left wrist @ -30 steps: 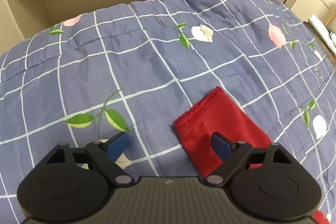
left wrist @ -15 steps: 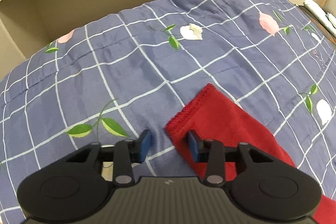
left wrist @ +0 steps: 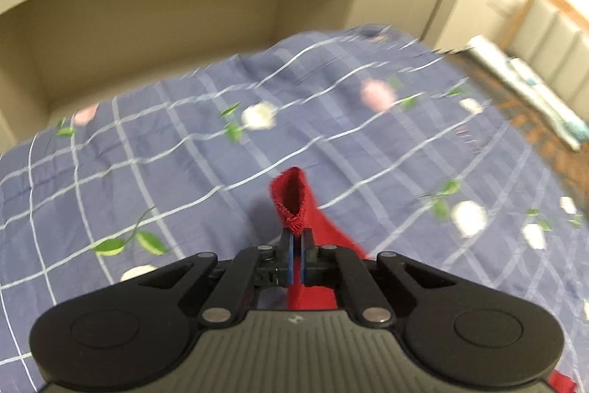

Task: Fold small clothes
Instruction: 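Close the left tool on the second sleeve cuff, then lift the cuff with the left tool, lay it over the first sleeve, release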

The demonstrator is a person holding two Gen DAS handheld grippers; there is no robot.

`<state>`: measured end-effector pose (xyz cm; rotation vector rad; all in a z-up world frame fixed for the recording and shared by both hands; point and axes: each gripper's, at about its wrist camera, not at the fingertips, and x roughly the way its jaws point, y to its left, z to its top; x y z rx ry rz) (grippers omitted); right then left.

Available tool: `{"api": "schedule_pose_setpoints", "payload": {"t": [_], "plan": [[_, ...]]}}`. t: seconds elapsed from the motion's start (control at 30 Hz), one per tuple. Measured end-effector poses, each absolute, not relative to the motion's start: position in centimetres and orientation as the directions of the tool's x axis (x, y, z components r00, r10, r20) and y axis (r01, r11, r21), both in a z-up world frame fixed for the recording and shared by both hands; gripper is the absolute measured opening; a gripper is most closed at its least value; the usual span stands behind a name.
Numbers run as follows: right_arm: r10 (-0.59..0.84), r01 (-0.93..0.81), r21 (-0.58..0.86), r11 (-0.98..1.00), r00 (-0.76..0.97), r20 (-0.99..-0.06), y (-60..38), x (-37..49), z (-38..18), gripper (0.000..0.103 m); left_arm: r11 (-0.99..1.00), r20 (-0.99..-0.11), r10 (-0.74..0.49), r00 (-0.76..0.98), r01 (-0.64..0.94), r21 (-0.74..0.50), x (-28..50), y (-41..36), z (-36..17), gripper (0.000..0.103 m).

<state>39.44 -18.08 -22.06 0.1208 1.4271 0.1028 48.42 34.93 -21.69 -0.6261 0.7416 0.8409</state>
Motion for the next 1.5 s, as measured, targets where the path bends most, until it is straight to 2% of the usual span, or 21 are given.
{"api": "schedule_pose_setpoints", "payload": {"t": [0.13, 0.4, 0.73, 0.9, 1.1, 1.5], "plan": [[0.157, 0.015, 0.161, 0.987, 0.145, -0.977, -19.9, 39.0, -22.1, 0.102, 0.586, -0.727, 0.429, 0.536, -0.778, -0.228, 48.9, 31.5, -18.1, 0.002], [0.174, 0.019, 0.18, 0.984, 0.178, -0.969, -24.6, 39.5, -21.5, 0.102, 0.769, -0.605, 0.379, 0.701, -0.602, -0.216, 51.0, 21.2, -11.1, 0.002], [0.173, 0.083, 0.196, 0.977, 0.23, -0.958, -31.1, 40.2, -21.1, 0.102, 0.892, -0.554, 0.207, 0.806, -0.388, -0.231, 53.6, 6.6, -7.6, 0.002], [0.158, 0.128, 0.193, 0.973, 0.239, -0.958, -34.1, 39.5, -21.4, 0.102, 0.951, -0.574, 0.098, 0.813, -0.247, -0.187, 54.9, -2.1, -8.9, 0.002], [0.131, 0.189, 0.179, 0.966, 0.239, -0.962, -37.2, 38.6, -21.9, 0.102, 0.98, -0.646, 0.002, 0.764, -0.129, -0.149, 56.0, -10.2, -13.1, 0.002], [0.104, 0.268, 0.163, 0.949, 0.219, -0.97, -40.1, 36.5, -22.7, 0.102, 0.993, -0.761, -0.092, 0.642, 0.115, -0.023, 54.1, -18.7, -19.0, 0.002]]}}
